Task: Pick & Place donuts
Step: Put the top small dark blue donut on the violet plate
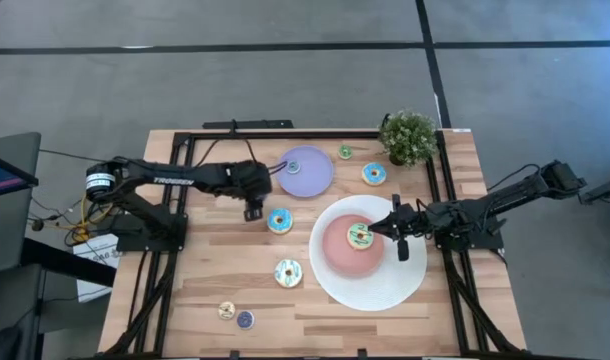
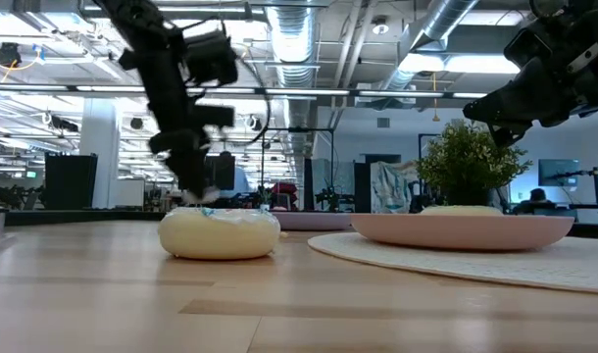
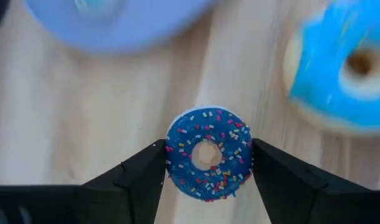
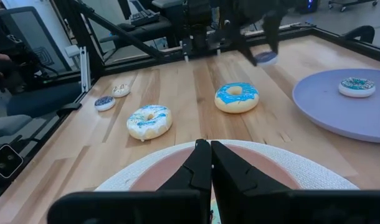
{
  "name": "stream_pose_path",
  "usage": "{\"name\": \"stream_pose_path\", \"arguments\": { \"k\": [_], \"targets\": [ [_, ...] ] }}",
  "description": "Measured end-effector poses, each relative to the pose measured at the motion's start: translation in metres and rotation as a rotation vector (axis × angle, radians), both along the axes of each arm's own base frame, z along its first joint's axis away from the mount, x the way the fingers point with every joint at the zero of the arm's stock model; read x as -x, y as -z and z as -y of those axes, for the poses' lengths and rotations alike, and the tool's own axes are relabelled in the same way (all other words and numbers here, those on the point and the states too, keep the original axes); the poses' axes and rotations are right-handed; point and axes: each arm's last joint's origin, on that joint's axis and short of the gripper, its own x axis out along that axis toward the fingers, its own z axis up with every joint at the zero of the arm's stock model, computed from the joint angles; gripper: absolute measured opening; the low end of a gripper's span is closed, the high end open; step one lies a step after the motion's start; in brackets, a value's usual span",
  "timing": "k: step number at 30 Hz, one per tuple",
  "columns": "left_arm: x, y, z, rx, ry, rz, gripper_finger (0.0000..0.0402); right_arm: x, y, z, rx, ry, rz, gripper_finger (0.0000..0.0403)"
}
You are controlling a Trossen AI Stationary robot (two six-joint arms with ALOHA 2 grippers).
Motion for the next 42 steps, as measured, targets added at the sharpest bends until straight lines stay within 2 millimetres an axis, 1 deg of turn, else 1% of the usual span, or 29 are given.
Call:
{"name": "stream_pose_path", "arguments": {
  "k": [4,7,9,14,18,21,24,29,32,42],
  "targets": [
    [-0.019,-0.025,-0.007,-0.107,-0.008,0.137,0.022,0.0,0.0,0.0,0.0,0.0,0.0,0.0],
    [-0.036,-0.035,-0.013,-0.121,0.007,0.246,0.022,0.0,0.0,0.0,0.001,0.0,0.0,0.0],
    [-0.046,-0.031,-0.016,-0.089,0.048,0.242,0.022,0.0,0.0,0.0,0.001,0.0,0.0,0.0],
    [-0.081,-0.011,-0.026,-0.078,0.09,0.177,0.022,0.0,0.0,0.0,0.001,0.0,0.0,0.0],
    [-0.098,-0.001,-0.035,-0.069,0.092,0.127,0.022,0.0,0.0,0.0,0.001,0.0,0.0,0.0],
    [-0.101,0.007,-0.044,-0.056,0.073,0.103,0.022,0.0,0.0,0.0,0.001,0.0,0.0,0.0],
    [-0.1,0.016,-0.054,-0.003,0.053,0.101,0.022,0.0,0.0,0.0,0.001,0.0,0.0,0.0],
    [-0.096,0.017,-0.064,0.047,0.007,0.129,0.022,0.0,0.0,0.0,0.022,-0.005,0.001,0.0],
    [-0.095,0.017,-0.067,0.049,-0.002,0.125,0.022,0.0,0.0,0.0,0.023,-0.005,0.002,0.0],
    [-0.094,0.018,-0.068,0.065,0.001,0.127,0.022,0.0,0.0,0.0,0.023,-0.005,0.005,0.0]
  ]
}}
